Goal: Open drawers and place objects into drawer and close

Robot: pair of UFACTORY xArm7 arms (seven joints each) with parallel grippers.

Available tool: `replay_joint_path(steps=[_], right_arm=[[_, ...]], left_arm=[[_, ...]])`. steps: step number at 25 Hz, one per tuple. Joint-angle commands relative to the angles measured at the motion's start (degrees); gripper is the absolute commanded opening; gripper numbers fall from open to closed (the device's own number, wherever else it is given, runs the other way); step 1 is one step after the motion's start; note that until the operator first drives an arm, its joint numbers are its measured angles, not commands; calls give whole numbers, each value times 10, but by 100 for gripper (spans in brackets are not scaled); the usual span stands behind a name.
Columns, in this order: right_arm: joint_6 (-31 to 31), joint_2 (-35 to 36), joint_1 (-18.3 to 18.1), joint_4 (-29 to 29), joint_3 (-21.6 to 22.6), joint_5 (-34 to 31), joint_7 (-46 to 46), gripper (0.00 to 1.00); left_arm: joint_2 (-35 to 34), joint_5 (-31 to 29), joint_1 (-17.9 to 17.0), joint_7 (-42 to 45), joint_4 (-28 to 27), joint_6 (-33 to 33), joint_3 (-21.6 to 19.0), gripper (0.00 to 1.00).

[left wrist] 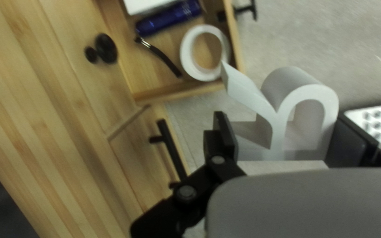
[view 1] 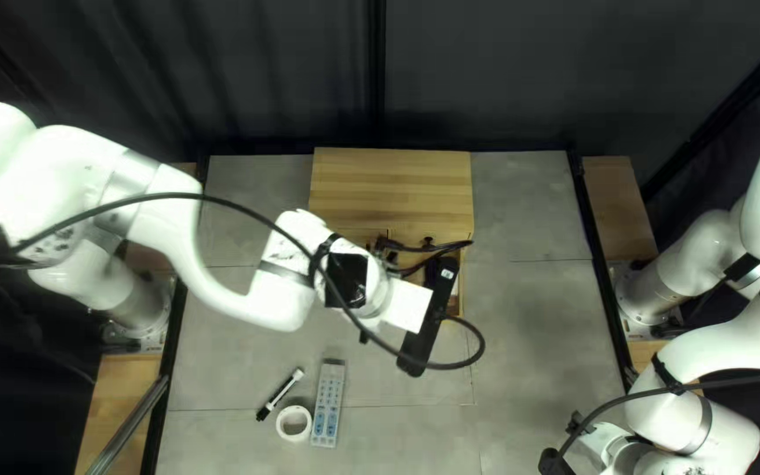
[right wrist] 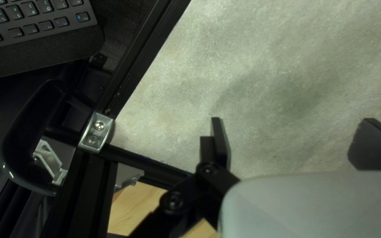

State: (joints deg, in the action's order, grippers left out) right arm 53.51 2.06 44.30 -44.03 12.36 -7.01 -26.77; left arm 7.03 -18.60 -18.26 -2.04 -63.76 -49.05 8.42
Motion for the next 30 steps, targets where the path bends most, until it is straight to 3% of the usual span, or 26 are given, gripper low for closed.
replay_joint_path(steps=[1, 6, 14, 24, 26, 30], right_arm=[[0, 0, 0, 0, 0, 0, 0, 100], [0, 0, 0, 0, 0, 0, 0, 100], [0, 0, 0, 0, 0, 0, 0, 100], [0, 0, 0, 0, 0, 0, 0, 100], [0, 0, 0, 0, 0, 0, 0, 100], [0, 0, 0, 0, 0, 0, 0, 100]], left_arm=[[22, 4, 11, -14, -10, 22, 7, 0], [25, 36, 13, -35, -27, -9, 1, 0], [-21, 73, -15, -12, 31, -42, -28, 0], [-128, 107, -39, -49, 183, -37, -50, 0], [-155, 109, -30, -48, 241, -7, -41, 0], [-167, 108, -16, -28, 300, 45, -29, 0]])
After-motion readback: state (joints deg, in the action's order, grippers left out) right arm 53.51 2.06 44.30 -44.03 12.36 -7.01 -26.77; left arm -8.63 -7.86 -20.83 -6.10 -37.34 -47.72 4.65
